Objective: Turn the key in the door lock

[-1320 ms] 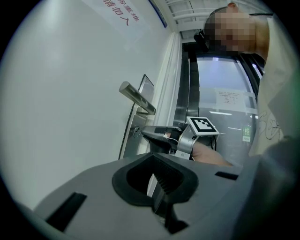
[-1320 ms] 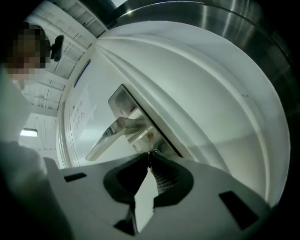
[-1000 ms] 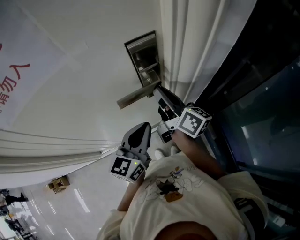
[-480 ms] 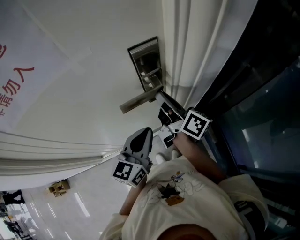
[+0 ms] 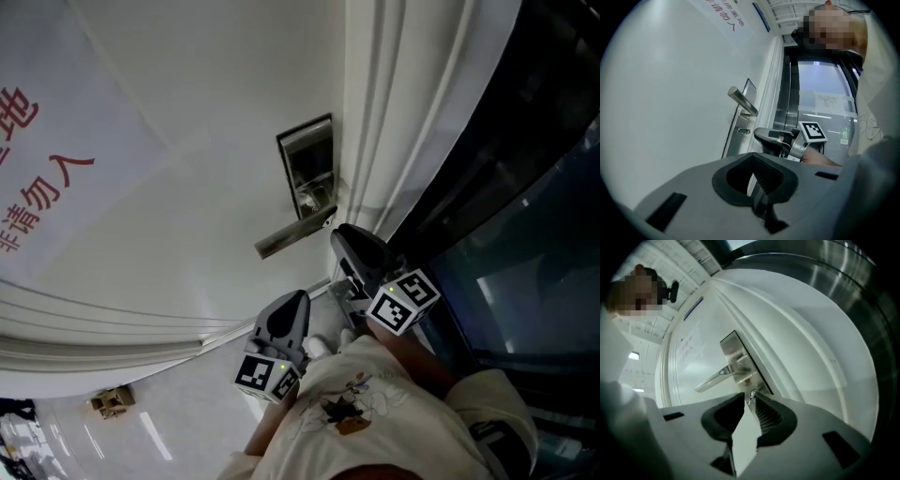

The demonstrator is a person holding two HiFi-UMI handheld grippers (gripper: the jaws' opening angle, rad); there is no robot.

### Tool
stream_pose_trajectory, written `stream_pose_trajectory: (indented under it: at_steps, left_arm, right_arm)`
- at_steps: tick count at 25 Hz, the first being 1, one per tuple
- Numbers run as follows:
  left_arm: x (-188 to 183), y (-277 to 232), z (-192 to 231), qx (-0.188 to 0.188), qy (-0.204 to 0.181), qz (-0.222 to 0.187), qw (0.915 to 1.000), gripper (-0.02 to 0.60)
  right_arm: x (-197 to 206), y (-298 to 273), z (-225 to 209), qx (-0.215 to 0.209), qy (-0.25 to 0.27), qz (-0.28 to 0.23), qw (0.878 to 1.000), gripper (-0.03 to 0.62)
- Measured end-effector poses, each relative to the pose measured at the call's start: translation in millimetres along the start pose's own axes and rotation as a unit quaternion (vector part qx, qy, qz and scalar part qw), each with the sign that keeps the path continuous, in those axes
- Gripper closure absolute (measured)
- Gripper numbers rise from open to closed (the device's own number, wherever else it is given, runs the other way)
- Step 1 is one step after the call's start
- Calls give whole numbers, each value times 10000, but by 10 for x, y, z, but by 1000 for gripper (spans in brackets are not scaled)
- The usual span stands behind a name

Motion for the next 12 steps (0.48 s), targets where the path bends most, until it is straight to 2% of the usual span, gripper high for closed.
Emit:
stream_pose_trajectory:
  at_steps: [2, 5, 12]
  left_arm:
    - [28, 40, -3, 24, 0, -15, 10000, 578]
    - [50, 120, -7, -44, -169, -75, 9998, 578]
    - [9, 324, -372, -479, -470, -101, 9977, 578]
  right_arm:
    - [14, 106, 77, 221, 558, 35, 9982, 521]
    - [113, 217, 210, 329, 1197, 118, 9922, 547]
    - [413, 666, 323, 101, 2416, 733, 9675, 571]
Point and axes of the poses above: the fingertips, and each gripper's own axes: y backward along the fingers, z to its left, x out of its underside, the point moved 10 cm from there along y, backward along the fingers, and after that the axes turned 6 degrees about z, right-handed, at the moved point
